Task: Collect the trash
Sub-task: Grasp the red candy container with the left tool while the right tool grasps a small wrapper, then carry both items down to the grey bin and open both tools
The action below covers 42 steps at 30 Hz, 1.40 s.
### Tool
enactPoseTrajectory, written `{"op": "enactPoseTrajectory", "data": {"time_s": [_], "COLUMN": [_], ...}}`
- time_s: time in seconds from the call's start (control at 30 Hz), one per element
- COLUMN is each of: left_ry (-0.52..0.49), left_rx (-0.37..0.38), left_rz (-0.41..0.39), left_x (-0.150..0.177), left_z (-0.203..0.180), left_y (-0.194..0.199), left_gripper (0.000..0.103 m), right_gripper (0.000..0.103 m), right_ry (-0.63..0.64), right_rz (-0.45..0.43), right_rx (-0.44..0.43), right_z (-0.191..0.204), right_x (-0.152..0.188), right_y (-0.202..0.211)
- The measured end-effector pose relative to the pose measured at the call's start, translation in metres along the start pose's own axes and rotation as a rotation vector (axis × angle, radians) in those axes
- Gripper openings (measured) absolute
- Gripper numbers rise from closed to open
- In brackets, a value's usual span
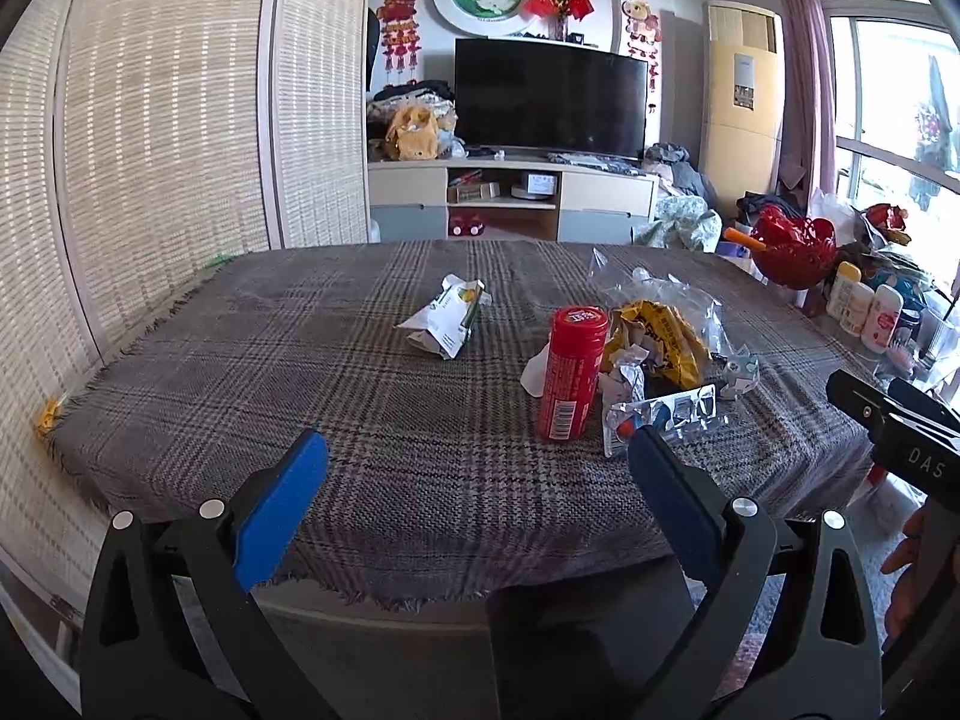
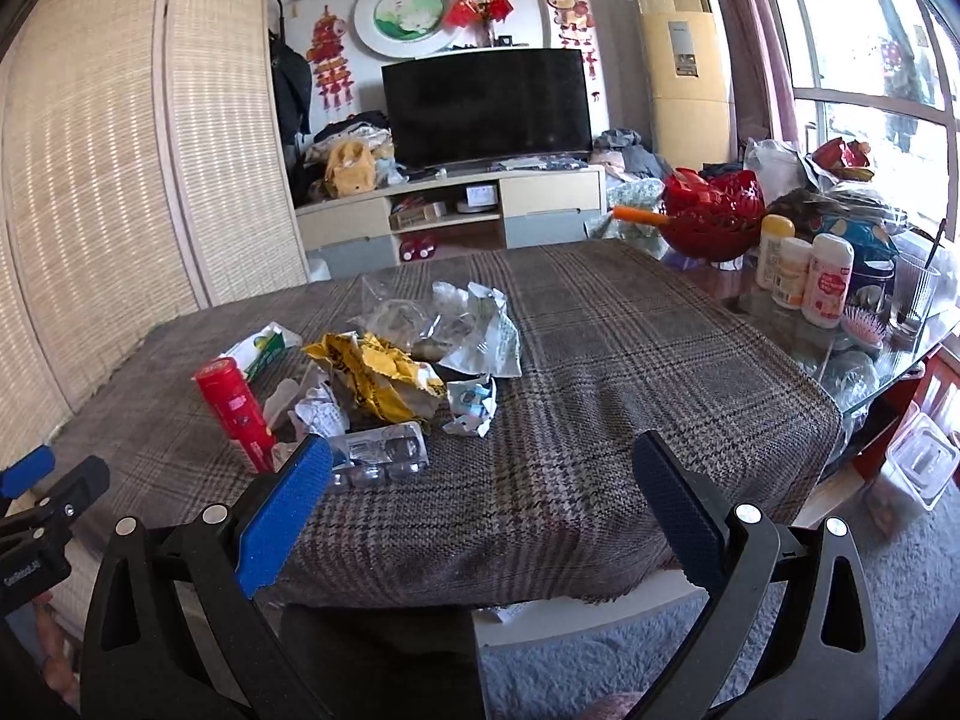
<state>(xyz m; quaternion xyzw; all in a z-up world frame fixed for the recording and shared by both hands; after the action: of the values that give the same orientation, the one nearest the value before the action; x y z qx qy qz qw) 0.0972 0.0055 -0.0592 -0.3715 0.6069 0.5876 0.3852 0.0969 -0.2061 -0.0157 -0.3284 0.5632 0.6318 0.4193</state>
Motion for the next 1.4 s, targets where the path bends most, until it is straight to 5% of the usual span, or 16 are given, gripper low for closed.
{"op": "enactPoseTrajectory", "data": {"time_s": [0.3, 0.47, 0.67, 0.83, 1.17, 1.23, 1.3, 1.4], "left_ry": [0.054, 0.004, -0.001, -0.032, -0.013, -0.005, -0.002, -0.001], "left_rx": [0.104, 0.071, 0.078, 0.097, 0.123, 0.135, 0.145, 0.149], "left_rz": [0.111, 0.117, 0.132, 0.158, 0.217, 0.224, 0.231, 0.225], "left_x": [-0.004, -0.016, -0.025, -0.026, -0.016, -0.015, -0.014, -0.014], "left_z": [-0.017, -0.029, -0.039, -0.048, -0.046, -0.045, -0.046, -0.047], "left_y": [-0.035, -0.055, -0.082, -0.103, -0.129, -0.131, -0.131, -0.13], "left_gripper": [0.095, 0.095, 0.094, 0.09, 0.064, 0.05, 0.033, 0.033], "right_gripper": [0.1, 0.099, 0.072, 0.062, 0.05, 0.042, 0.023, 0.021], "right_ry": [-0.024, -0.021, -0.004, -0.031, -0.04, -0.038, -0.02, 0.017], "right_rz": [0.095, 0.108, 0.176, 0.201, 0.257, 0.262, 0.273, 0.273], "right_rx": [-0.041, -0.068, -0.105, -0.127, -0.133, -0.139, -0.152, -0.148], "right_z": [-0.004, -0.003, 0.0, -0.001, 0.004, 0.006, 0.01, 0.014], "right_x": [0.005, 0.0, 0.007, 0.008, 0.016, 0.017, 0.018, 0.02], "right_y": [-0.037, -0.052, -0.082, -0.103, -0.128, -0.131, -0.132, -0.13]}}
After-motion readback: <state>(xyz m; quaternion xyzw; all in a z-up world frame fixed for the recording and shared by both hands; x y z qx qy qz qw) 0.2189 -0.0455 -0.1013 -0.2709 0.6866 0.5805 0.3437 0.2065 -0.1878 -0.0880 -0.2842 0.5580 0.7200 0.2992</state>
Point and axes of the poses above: each gripper's, at about its wrist camera, not at the fingertips, and y roughly against the way its jaws point, z to its left, x to its underside, the point moved 8 cm from there along -y, roughly the way its jaws point, and after that the axes turned 5 degrees about -z, right-handed, at the moved point
